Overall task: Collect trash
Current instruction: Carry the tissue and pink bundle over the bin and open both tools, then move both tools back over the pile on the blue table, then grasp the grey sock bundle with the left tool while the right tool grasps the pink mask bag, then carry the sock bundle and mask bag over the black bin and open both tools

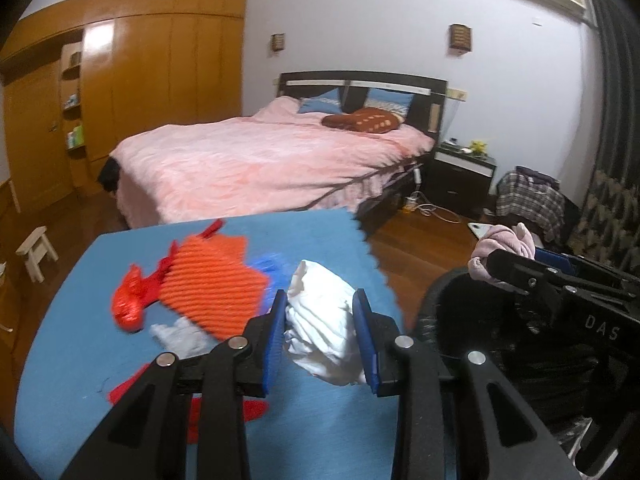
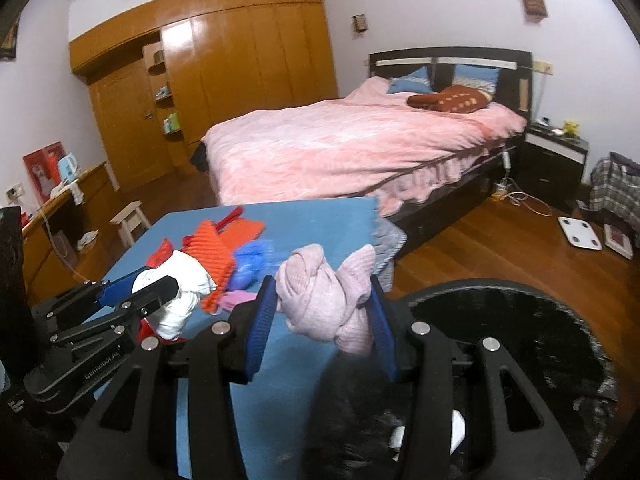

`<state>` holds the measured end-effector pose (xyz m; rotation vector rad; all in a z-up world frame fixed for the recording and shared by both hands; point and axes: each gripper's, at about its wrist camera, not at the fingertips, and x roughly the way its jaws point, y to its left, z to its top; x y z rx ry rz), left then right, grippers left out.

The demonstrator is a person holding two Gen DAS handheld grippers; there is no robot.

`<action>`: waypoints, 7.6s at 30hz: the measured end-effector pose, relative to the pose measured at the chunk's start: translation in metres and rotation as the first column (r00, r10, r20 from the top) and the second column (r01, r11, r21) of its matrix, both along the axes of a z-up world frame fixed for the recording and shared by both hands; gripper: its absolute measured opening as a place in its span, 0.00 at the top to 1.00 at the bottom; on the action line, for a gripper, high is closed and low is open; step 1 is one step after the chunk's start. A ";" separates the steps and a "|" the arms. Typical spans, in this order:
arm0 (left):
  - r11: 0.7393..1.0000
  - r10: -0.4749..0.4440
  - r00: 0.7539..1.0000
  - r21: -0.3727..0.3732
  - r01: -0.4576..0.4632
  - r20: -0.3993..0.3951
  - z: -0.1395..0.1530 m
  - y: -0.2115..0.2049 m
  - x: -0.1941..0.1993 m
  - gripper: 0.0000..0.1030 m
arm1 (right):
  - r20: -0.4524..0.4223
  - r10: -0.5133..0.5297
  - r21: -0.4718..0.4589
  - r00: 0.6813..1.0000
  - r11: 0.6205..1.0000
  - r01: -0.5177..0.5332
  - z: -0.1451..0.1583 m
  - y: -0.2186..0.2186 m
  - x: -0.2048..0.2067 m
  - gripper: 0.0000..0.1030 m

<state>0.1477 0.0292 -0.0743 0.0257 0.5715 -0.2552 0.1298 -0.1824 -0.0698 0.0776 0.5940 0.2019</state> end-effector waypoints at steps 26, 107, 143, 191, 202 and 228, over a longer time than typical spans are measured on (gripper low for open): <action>0.947 -0.321 0.946 -0.026 0.320 -0.052 -0.014 -0.155 0.000 0.65 | -0.037 -0.315 -0.025 0.948 0.949 0.314 -0.029 -0.142 -0.052 0.53; 0.968 0.250 0.957 0.050 -0.245 -0.148 -0.091 0.119 0.078 0.13 | -0.302 0.138 -0.039 0.943 0.987 -0.157 -0.132 0.131 0.129 0.43; 0.984 0.167 0.976 -0.035 -0.174 -0.139 -0.055 0.112 0.061 0.66 | -0.185 0.140 0.032 0.973 0.990 -0.136 -0.078 0.109 0.083 0.87; 0.983 -0.152 0.988 -0.101 0.150 -0.006 0.014 -0.052 0.016 0.66 | -0.026 -0.126 0.012 0.992 0.992 0.126 -0.001 -0.055 -0.004 0.87; 0.959 -0.261 0.965 -0.118 0.256 -0.031 0.003 -0.111 0.015 0.66 | -0.040 -0.247 -0.018 0.968 0.969 0.246 -0.011 -0.112 -0.028 0.87; 0.959 -0.269 0.963 -0.099 0.264 -0.034 -0.004 -0.122 0.014 0.13 | -0.032 -0.356 -0.042 0.934 0.934 0.355 -0.030 -0.147 -0.049 0.09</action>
